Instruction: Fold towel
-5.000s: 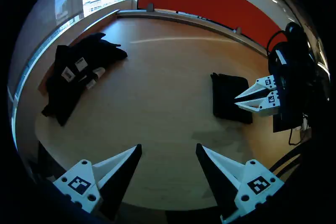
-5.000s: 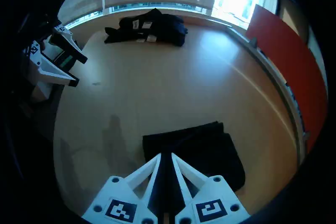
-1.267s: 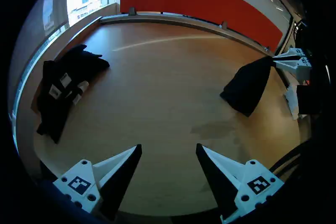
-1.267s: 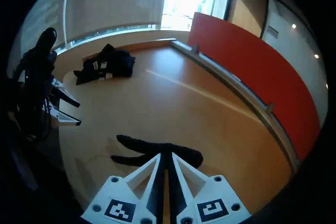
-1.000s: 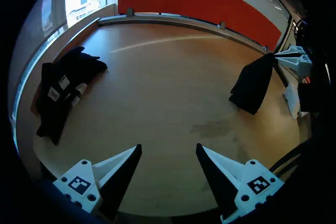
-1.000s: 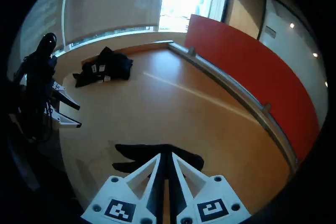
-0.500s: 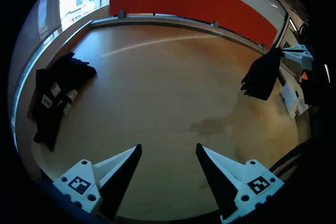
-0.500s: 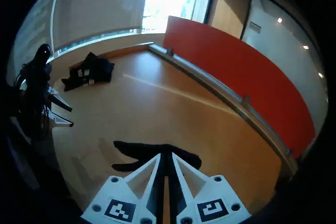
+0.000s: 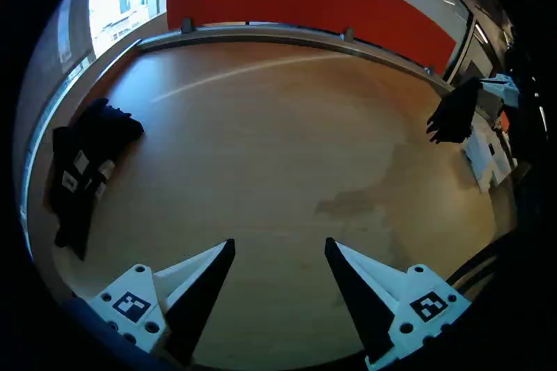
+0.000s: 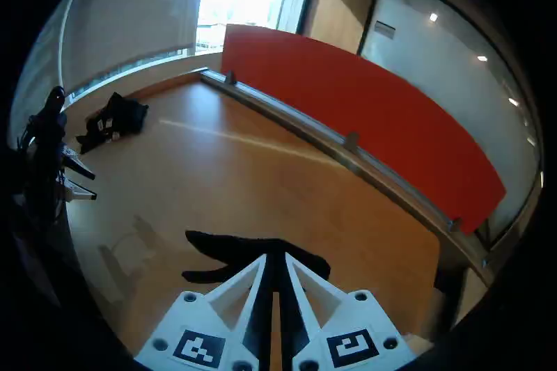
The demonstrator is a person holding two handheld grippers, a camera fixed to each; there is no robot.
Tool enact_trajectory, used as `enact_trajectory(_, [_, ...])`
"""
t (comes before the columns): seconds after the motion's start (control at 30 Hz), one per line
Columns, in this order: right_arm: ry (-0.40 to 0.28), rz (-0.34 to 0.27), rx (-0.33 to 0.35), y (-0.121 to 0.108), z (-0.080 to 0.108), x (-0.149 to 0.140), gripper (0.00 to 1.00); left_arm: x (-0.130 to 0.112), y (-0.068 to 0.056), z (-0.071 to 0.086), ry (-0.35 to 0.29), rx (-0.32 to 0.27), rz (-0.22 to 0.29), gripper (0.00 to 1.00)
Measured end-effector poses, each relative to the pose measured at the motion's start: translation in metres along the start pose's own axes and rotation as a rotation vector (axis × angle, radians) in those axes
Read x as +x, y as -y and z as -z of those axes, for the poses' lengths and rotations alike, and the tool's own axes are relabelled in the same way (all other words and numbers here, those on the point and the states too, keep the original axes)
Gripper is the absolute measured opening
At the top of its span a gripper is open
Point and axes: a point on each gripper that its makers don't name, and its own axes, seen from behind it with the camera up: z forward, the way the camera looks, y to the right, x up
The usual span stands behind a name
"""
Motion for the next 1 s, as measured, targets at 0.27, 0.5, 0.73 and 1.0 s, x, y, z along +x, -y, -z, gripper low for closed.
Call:
enact_trajectory(0.27, [0.026, -0.036, -0.058, -0.065, 0.023, -0.032, 0.04, 0.001, -0.010, -0.004, 0.013, 0.011, -0.009, 0.96])
enact_trajectory(0.5, [0.052, -0.060, -0.107, -0.114, 0.039, -0.057, 0.04, 0.000, -0.017, -0.006, 0.023, 0.023, -0.020, 0.96])
enact_trajectory(0.73, [0.084, -0.067, -0.153, -0.161, 0.057, -0.079, 0.04, -0.001, -0.021, -0.006, 0.032, 0.034, -0.027, 0.96])
enact_trajectory(1.0, [0.106, -0.088, -0.203, -0.209, 0.073, -0.094, 0.04, -0.002, -0.025, -0.005, 0.043, 0.046, -0.030, 0.96])
